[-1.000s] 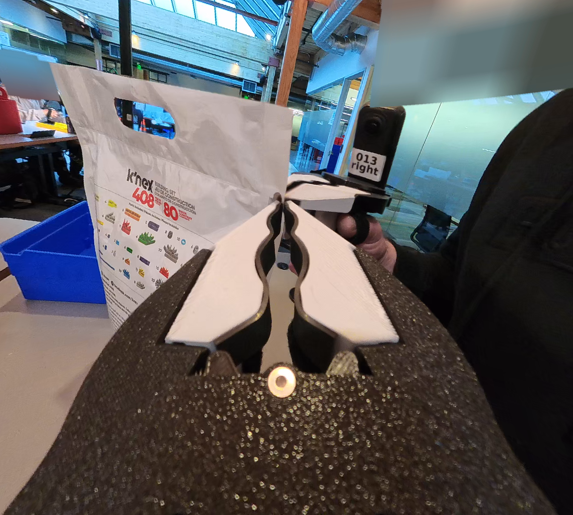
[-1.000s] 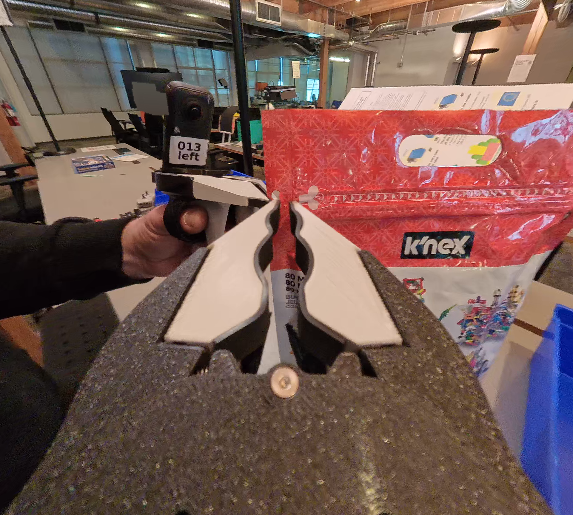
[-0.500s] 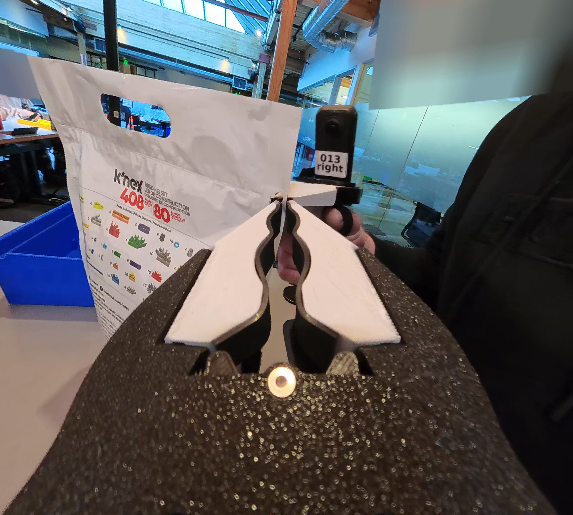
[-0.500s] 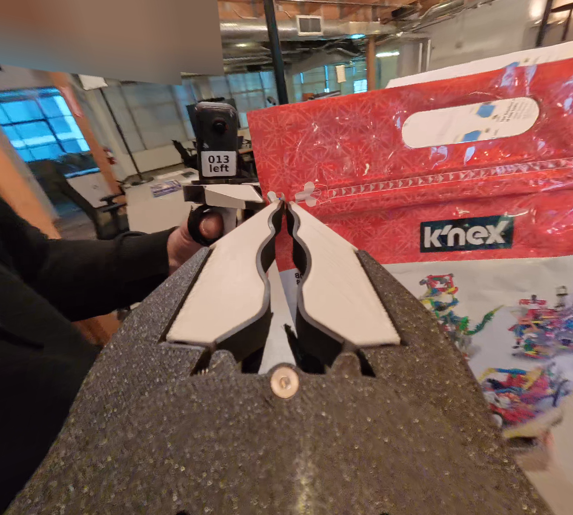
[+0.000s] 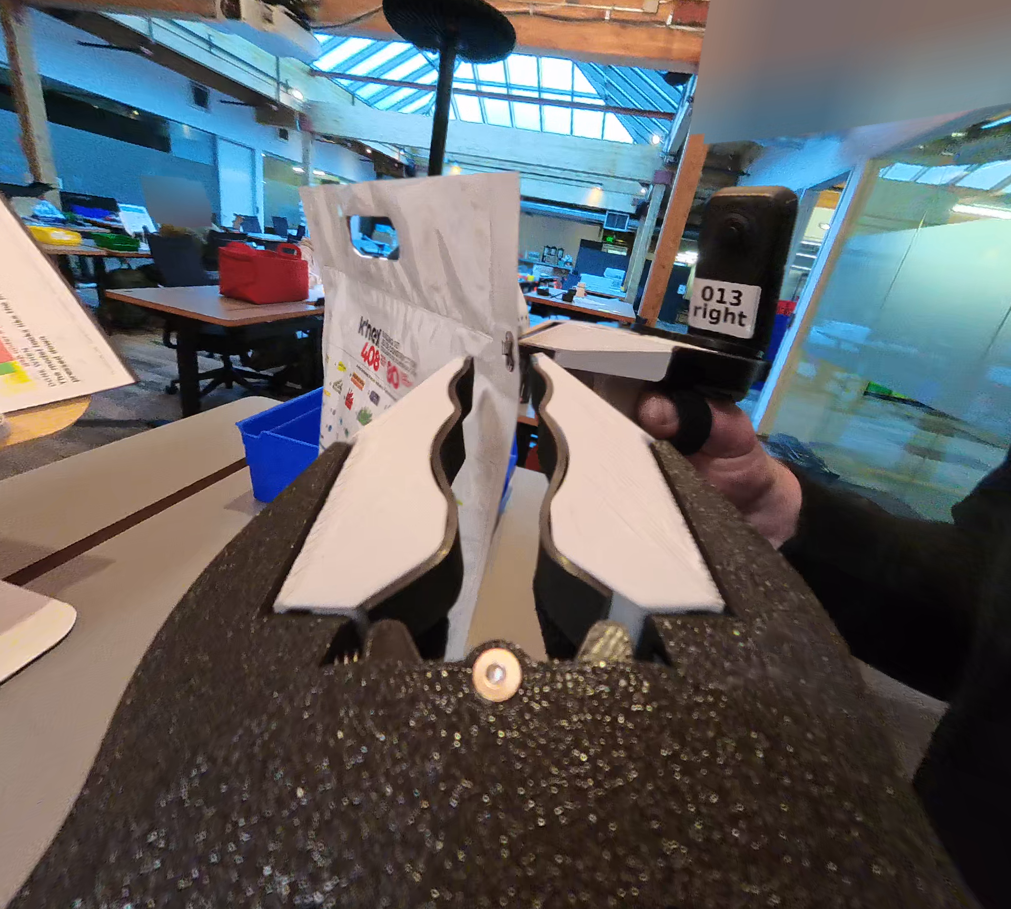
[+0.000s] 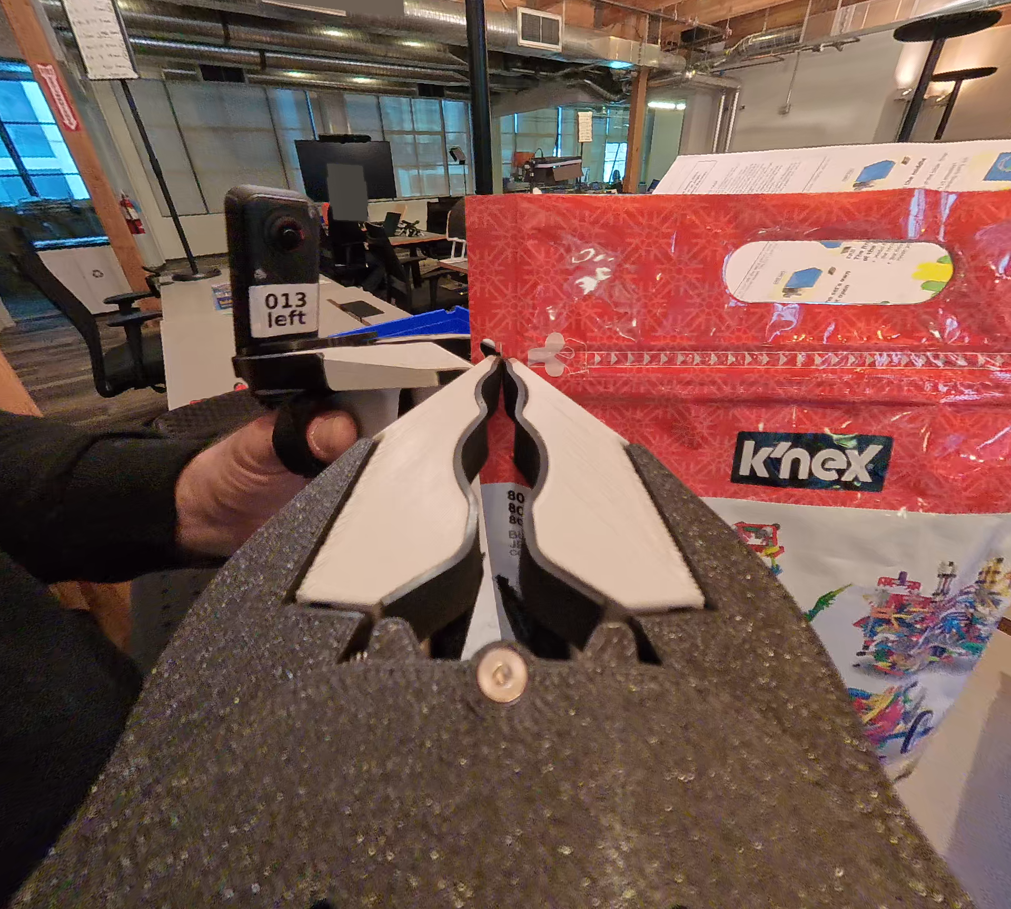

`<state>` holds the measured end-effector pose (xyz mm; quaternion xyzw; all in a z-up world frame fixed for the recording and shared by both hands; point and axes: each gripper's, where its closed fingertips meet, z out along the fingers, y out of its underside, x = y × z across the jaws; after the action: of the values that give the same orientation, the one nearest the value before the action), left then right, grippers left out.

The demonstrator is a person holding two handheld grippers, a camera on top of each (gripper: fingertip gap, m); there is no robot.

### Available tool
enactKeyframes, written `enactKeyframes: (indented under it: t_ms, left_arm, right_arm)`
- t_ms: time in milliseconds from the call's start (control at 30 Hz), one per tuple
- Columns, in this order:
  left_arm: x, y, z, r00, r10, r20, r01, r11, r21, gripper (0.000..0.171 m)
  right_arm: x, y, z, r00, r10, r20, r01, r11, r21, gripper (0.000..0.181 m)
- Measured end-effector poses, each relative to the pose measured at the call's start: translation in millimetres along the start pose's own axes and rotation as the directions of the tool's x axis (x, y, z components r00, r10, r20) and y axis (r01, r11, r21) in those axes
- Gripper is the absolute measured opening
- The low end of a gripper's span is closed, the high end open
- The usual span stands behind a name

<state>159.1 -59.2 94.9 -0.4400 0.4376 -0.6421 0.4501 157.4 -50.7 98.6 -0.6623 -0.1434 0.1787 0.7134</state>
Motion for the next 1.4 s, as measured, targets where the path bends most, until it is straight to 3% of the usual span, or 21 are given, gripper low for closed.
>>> enactKeyframes:
  t_ms: [100, 233, 367, 600, 800, 1033, 1133, 1167, 1267, 1400]
  left_arm:
    - [3, -1, 1, 0.999, 0.040, 0.012, -0.040, 0.999, -0.007, 0.005]
    - [3, -3, 1, 1.000, -0.010, -0.013, 0.010, 1.000, 0.000, 0.004]
    - [3, -8, -3, 0.987, -0.125, -0.103, 0.130, 0.991, 0.039, 0.000]
    - [14, -12, 1, 0.958, -0.152, -0.241, 0.161, 0.987, 0.017, 0.000]
    - [17, -14, 10, 0.959, -0.163, -0.232, 0.172, 0.985, 0.019, 0.000]
    - [17, -16, 9, 0.962, -0.172, -0.214, 0.176, 0.984, 0.000, 0.000]
    - [31, -29, -3, 0.949, -0.154, -0.276, 0.168, 0.985, 0.028, 0.000]
    - [39, -30, -5, 0.955, -0.109, -0.276, 0.118, 0.993, 0.019, 0.000]
    - [28, -34, -9, 0.963, -0.141, -0.228, 0.155, 0.987, 0.042, 0.000]
    - [19, -35, -13, 0.972, -0.126, -0.199, 0.133, 0.991, 0.024, 0.000]
  right_arm:
    - [2, 0, 1, 1.000, -0.004, -0.016, 0.004, 1.000, -0.004, 0.000]
    - [2, -1, 2, 1.000, 0.004, -0.010, -0.004, 1.000, -0.003, 0.000]
    - [-2, -2, 3, 0.999, 0.036, 0.028, -0.037, 0.999, 0.009, 0.000]
    - [-1, -8, -5, 0.998, 0.062, -0.010, -0.062, 0.998, 0.025, 0.000]
    - [7, -11, -9, 0.994, 0.055, -0.094, -0.053, 0.998, 0.030, 0.000]
    - [9, -14, -10, 0.994, 0.056, -0.092, -0.053, 0.998, 0.034, 0.000]
    - [59, -15, -32, 0.954, 0.135, -0.269, -0.116, 0.990, 0.083, 0.000]
    - [68, -15, -38, 0.950, 0.175, -0.258, -0.155, 0.983, 0.095, 0.000]
    - [26, -13, -14, 0.993, 0.061, -0.101, -0.060, 0.998, 0.008, 0.000]
    - [38, -25, -28, 0.986, 0.132, -0.105, -0.123, 0.989, 0.088, 0.000]
